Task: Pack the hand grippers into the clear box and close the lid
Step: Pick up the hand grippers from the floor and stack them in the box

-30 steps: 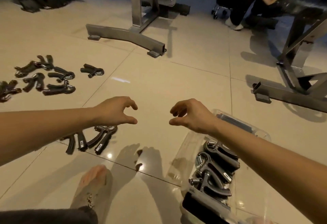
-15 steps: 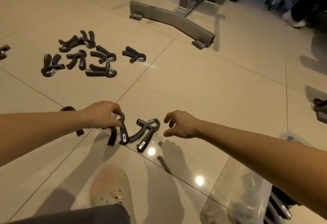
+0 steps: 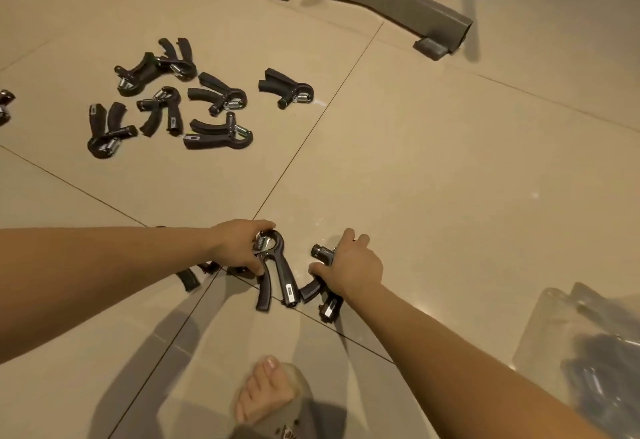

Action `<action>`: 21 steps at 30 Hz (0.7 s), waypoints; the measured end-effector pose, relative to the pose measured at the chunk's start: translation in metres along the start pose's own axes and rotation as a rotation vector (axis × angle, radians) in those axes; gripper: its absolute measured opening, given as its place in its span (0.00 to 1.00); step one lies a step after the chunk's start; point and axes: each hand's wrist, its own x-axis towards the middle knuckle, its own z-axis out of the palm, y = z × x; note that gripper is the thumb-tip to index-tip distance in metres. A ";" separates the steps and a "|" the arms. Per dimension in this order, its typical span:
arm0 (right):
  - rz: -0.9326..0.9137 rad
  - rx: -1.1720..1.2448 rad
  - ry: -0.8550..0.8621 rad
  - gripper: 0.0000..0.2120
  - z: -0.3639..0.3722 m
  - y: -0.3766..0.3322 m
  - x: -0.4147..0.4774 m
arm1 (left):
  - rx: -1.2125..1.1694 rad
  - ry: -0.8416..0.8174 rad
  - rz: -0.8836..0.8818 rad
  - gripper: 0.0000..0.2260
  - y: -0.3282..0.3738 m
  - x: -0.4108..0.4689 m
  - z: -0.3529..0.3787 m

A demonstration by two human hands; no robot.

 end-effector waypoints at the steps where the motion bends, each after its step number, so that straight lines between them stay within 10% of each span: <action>1: -0.003 -0.031 0.022 0.37 0.003 -0.001 0.001 | -0.004 0.000 0.006 0.47 -0.002 0.004 0.004; 10: -0.272 -0.050 0.191 0.29 0.011 0.041 0.003 | -0.201 0.135 -0.103 0.32 0.004 0.021 0.027; 15: -0.166 -0.082 0.186 0.25 0.018 0.064 -0.006 | 0.453 0.161 0.411 0.46 -0.002 0.019 0.031; 21: -0.152 -0.036 0.149 0.20 0.012 0.066 -0.012 | 0.634 0.200 0.604 0.26 0.009 0.020 0.044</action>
